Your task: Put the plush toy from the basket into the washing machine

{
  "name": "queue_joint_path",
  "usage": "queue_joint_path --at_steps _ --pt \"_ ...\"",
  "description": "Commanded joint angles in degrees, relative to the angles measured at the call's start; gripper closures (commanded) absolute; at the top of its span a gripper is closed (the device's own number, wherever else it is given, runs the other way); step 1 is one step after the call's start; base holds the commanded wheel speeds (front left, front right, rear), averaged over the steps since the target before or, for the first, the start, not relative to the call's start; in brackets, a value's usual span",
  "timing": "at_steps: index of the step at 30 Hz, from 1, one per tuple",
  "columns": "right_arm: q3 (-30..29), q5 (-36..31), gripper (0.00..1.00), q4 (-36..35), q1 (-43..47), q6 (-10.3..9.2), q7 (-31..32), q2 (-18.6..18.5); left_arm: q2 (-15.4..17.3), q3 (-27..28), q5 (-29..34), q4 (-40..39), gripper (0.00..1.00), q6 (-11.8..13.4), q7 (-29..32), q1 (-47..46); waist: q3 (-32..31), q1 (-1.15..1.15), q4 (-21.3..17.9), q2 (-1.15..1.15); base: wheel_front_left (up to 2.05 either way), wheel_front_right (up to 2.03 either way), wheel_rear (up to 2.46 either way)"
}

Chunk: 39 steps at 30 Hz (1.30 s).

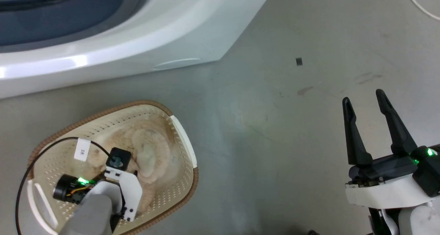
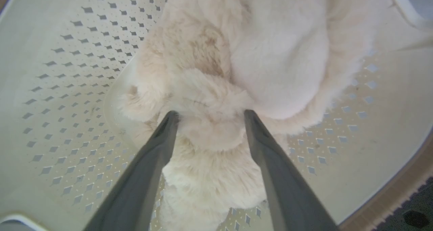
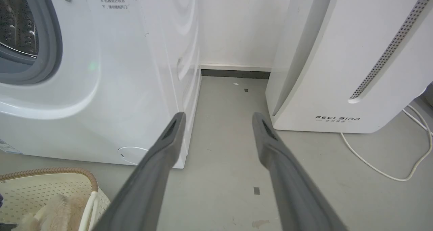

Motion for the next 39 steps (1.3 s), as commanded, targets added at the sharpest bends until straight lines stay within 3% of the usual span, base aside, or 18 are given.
queue_joint_path --at_steps 1,15,16,17,24,33,39 --pt "-0.04 0.41 0.00 -0.48 -1.18 -0.05 -0.47 -0.02 0.56 -0.51 0.32 1.31 0.00 0.39 -0.27 -1.53 1.04 -0.01 -0.51 0.00 0.00 0.00 0.00" --pt "0.96 1.79 0.00 -1.45 -3.84 -0.05 -2.39 -0.02 3.53 -4.54 -1.79 10.96 0.00 -2.16 -7.07 -8.39 8.83 -0.01 -3.17 0.00 0.00 0.00 0.00" --pt "0.97 1.82 0.00 -1.44 -4.00 -0.05 -2.51 -0.02 3.61 -4.71 -2.09 11.57 0.62 -2.39 -6.90 -8.67 9.14 -0.01 -3.29 0.00 0.00 0.00 0.00" --pt "1.00 1.83 0.00 -1.40 -4.17 -0.05 -2.63 -0.02 3.71 -5.00 -2.28 12.17 1.00 -2.63 -6.86 -8.91 9.40 -0.01 -3.41 0.00 0.00 0.00 0.00" --pt "1.09 1.61 0.00 -0.44 -4.54 -0.05 -2.84 -0.03 3.36 -5.23 -3.87 13.29 1.00 -3.25 -9.62 -7.73 6.86 -0.01 -3.21 0.00 0.00 0.00 0.00" --pt "0.95 0.78 0.00 1.82 -3.69 -0.05 -2.84 -0.03 0.45 -3.62 -7.24 13.10 1.00 -3.32 -14.29 -3.26 -1.99 -0.01 -1.56 0.00 0.00 0.00 0.00" --pt "-2.04 0.91 0.00 3.84 -1.90 -0.05 -2.84 -0.03 -1.05 -2.33 -8.91 7.47 1.00 -3.39 -15.33 0.60 -8.85 -0.01 0.72 0.00 0.00 0.00 0.00"
